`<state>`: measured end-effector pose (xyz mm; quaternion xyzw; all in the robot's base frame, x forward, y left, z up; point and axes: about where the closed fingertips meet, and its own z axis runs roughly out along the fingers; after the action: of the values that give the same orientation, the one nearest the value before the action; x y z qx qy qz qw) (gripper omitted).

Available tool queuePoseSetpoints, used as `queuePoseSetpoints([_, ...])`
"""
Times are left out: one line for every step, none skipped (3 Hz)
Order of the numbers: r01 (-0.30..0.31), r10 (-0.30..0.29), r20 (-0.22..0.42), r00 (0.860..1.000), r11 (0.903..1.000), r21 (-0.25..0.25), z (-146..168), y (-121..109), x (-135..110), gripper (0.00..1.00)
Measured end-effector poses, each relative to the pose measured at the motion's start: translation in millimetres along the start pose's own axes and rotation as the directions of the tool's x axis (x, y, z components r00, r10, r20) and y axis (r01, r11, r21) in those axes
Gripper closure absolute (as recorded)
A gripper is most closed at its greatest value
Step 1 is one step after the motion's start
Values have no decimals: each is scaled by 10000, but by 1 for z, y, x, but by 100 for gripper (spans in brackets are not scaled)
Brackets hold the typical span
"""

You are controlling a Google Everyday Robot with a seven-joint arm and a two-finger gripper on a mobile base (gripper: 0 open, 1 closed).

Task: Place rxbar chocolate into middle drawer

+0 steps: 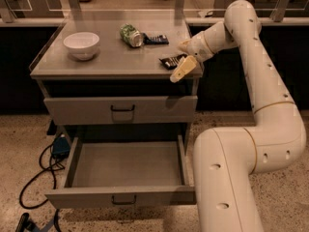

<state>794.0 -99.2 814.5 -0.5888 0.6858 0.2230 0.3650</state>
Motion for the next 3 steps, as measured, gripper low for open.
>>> queuePoseSetpoints([101, -98, -384, 9992, 9999, 96, 2, -3, 6, 0])
queuePoseSetpoints([101, -98, -384, 9992, 9999, 96, 2, -3, 6, 0])
queuePoseSetpoints([102, -100, -356, 9993, 9999, 69, 5, -3, 6, 5])
